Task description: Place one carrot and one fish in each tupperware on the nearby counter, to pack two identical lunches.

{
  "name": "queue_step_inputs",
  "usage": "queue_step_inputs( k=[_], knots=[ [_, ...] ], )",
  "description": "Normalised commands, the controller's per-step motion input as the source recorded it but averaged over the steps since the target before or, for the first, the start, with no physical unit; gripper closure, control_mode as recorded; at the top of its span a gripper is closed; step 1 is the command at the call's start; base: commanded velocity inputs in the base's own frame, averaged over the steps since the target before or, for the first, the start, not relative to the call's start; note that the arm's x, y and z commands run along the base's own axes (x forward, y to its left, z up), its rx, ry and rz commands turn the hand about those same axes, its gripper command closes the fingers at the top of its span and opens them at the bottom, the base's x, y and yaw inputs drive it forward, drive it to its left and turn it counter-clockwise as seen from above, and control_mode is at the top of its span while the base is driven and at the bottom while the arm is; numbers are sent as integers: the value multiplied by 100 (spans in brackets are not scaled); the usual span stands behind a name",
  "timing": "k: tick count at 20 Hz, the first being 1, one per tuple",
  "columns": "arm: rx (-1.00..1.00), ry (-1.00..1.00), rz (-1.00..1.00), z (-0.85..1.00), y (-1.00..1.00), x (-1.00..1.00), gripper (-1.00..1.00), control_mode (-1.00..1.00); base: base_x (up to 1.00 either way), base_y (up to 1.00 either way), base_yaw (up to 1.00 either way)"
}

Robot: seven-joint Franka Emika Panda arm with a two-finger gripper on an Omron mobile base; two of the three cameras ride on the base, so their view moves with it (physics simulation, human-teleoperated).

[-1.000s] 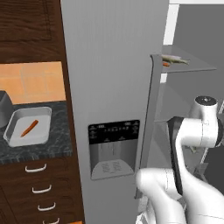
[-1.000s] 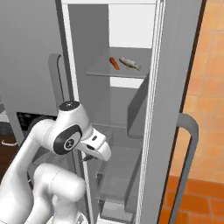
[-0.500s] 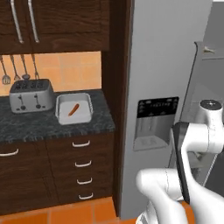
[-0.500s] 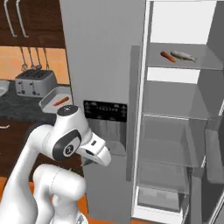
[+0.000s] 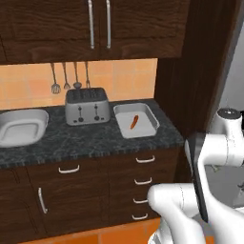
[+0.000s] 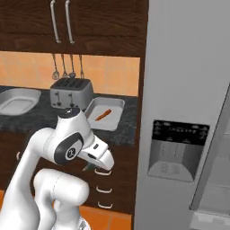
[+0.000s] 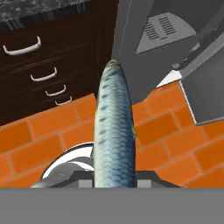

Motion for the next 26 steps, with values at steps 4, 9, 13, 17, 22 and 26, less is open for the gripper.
queue_step_inputs(
  k=[4,9,13,17,22,26],
  knots=[
    [0,0,0,0,0,0,100,100,83,87,0],
    [0,-3,0,13,1,14,100,-100,41,23,0],
    [0,-18,0,27,-16,64,100,-100,0,0,0],
    [0,-14,1,16,-4,100,100,-100,0,0,0],
    [0,-2,3,-2,-1,100,100,-100,0,0,0],
    [2,7,0,-39,-5,100,100,-100,0,0,0]
  ],
)
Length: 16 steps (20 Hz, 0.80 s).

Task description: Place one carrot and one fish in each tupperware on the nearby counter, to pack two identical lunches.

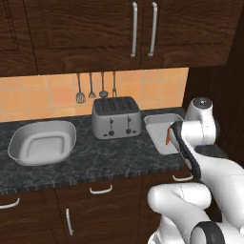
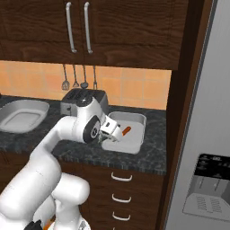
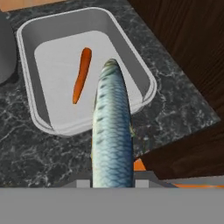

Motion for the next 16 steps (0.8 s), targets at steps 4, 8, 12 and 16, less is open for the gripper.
queue_step_inputs(
  k=[4,8,12,16],
  knots=[
    [4,6,0,-43,-14,100,100,-100,0,0,0],
    [4,3,0,-41,-30,99,100,-100,0,0,0],
    [4,3,0,-46,-26,87,100,-100,0,0,0],
    [2,3,0,-49,-5,74,100,-100,0,0,0]
  ],
)
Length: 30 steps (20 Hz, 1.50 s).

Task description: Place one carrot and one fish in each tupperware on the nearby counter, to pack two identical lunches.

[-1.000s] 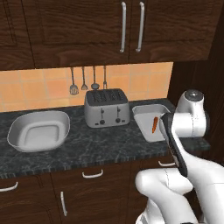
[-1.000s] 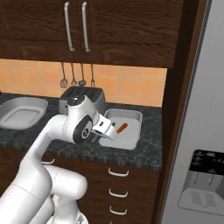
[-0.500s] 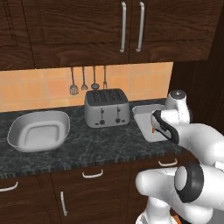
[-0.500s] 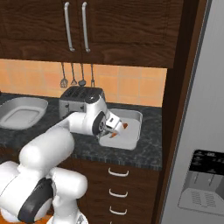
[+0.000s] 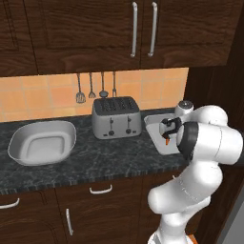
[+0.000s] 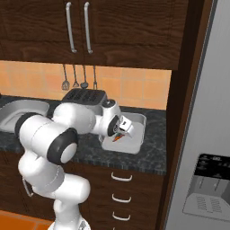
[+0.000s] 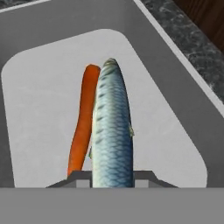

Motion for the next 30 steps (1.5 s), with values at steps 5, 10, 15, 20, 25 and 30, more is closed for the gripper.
queue_step_inputs(
  k=[5,10,15,20,25,30],
  knots=[
    [3,3,0,-42,-12,75,100,-100,0,0,0],
    [6,6,0,-36,-12,57,-100,-100,0,0,0],
    [4,1,0,-2,-6,-22,-100,-100,0,0,0],
    [0,0,0,38,24,-58,-100,-100,0,0,0],
    [0,-8,0,88,42,-94,-100,-100,0,0,0],
    [0,-6,0,100,26,-100,-100,-100,0,0,0]
  ],
)
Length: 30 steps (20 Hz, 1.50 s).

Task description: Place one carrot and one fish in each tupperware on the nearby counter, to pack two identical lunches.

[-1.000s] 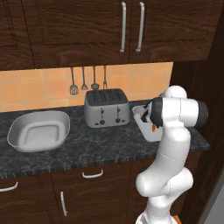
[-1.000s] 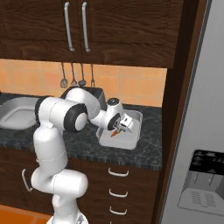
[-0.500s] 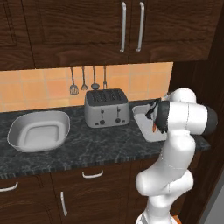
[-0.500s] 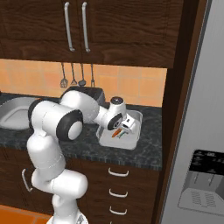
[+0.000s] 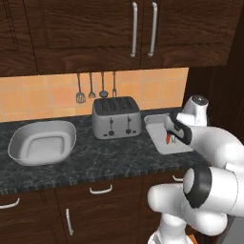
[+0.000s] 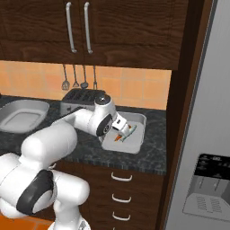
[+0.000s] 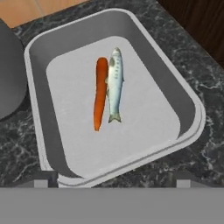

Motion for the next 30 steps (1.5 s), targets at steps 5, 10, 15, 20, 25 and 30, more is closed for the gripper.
queue_step_inputs(
  k=[5,10,15,20,25,30],
  knots=[
    [10,6,0,100,12,-100,-100,-100,0,0,0],
    [12,19,0,66,22,-100,-100,-100,0,0,0],
    [2,24,0,10,57,-79,-100,-100,0,0,0],
    [0,2,0,1,13,-29,-100,100,-40,-3,-1],
    [0,0,0,0,0,0,-100,100,-98,-63,-4],
    [0,0,0,0,0,0,-100,100,-29,-100,7]
  ],
)
